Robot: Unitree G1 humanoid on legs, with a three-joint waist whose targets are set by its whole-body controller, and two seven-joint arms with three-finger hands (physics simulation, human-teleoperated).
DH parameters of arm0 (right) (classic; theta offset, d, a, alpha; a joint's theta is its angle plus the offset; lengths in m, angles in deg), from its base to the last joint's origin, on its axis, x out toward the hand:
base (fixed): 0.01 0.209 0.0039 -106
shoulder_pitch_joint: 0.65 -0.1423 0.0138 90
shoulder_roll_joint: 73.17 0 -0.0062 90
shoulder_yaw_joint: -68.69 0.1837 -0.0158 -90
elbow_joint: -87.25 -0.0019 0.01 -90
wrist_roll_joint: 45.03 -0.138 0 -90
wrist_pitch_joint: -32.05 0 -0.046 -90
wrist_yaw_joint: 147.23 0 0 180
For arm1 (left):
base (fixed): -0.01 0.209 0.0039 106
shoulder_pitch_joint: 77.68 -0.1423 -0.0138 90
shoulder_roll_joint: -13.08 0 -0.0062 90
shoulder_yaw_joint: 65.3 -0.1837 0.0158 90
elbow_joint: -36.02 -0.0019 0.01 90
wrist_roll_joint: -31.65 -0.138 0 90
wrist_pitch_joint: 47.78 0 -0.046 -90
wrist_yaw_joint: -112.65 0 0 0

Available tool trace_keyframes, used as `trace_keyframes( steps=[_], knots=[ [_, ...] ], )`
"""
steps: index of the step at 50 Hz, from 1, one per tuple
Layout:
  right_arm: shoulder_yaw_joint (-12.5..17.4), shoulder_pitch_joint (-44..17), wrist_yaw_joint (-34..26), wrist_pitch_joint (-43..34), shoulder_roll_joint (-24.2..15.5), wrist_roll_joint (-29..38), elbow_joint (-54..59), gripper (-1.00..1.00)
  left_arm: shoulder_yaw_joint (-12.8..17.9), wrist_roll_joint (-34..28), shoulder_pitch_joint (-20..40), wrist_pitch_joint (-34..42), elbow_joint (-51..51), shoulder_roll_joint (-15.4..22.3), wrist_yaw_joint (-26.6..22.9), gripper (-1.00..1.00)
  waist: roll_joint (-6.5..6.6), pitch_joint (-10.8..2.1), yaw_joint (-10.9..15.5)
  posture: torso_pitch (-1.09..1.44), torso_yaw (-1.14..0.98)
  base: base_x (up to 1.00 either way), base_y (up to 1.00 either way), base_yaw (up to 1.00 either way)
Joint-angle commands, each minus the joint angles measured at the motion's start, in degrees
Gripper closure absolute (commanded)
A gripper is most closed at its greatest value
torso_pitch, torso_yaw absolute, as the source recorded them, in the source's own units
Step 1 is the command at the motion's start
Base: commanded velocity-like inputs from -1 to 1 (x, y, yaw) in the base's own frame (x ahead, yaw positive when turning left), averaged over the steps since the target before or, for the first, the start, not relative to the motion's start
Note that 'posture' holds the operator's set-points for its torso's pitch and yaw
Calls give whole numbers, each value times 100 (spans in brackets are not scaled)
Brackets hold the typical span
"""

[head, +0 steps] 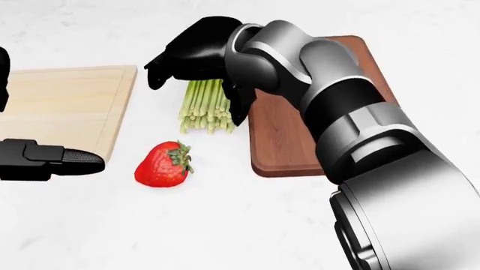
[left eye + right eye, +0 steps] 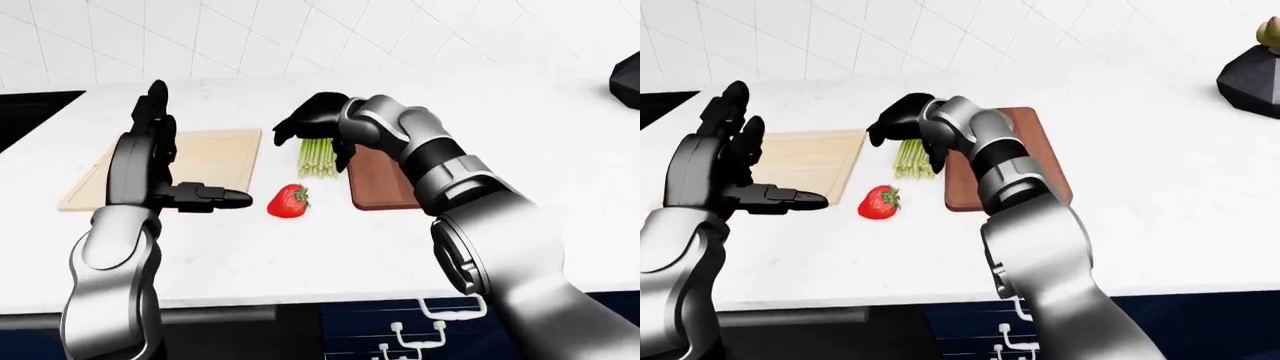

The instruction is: Place the strawberry and the asparagus on separate cutting boards.

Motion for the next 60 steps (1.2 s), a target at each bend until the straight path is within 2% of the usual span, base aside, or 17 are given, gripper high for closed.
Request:
trace_keyframes(
  steps=[1,7,11,13,16,19,24,31,37,42,50,56,60],
  knots=[
    [49,-205,113,36,-19,-61,-193,-42,60,-17,130,-145,186,68,25,-100,30,-151,7,0,0,0,0,0],
    [24,-179,169,162,-20,23,-195,-40,53,-20,168,-89,211,88,18,-100,35,-148,3,0,0,0,0,0],
    [7,-158,260,258,-8,87,-196,-33,56,-20,201,-47,226,103,11,-100,36,-143,5,0,0,0,0,0],
    [8,-168,281,289,-7,112,-197,-22,31,-27,216,-56,204,99,15,-100,35,-143,2,0,0,0,0,0],
    [3,-170,345,335,-10,152,-195,-18,45,-30,211,-57,205,102,11,-100,37,-145,3,0,0,0,0,0],
    [-13,-134,502,391,18,214,-196,3,54,-27,199,-53,226,97,6,-100,38,-143,6,0,0,0,0,0],
    [-30,-126,688,507,28,285,-194,24,85,-24,151,-26,296,97,0,-100,38,-150,7,0,0,0,0,0],
    [-49,-106,965,640,40,408,-186,43,96,-35,98,-17,344,90,1,-100,34,-153,19,0,0,0,0,0],
    [-56,-157,1240,757,47,504,-181,49,99,-45,69,-25,352,82,-2,-100,31,-159,24,0,0,0,0,0],
    [-137,-243,1748,895,31,721,-178,57,111,-48,40,-34,370,74,-9,-100,29,-155,25,0,0,0,0,0],
    [-99,-514,2320,978,-52,942,-181,65,71,-61,105,-21,322,78,-7,-100,23,-133,31,0,0,0,0,0],
    [-19,-661,2426,913,-130,1014,-169,68,60,-70,172,37,313,107,-25,-100,4,-119,38,0,0,0,0,0],
    [73,-793,2246,893,-242,946,-174,70,39,-80,245,73,289,126,-32,-100,-6,-110,39,0,0,0,0,0]
  ],
)
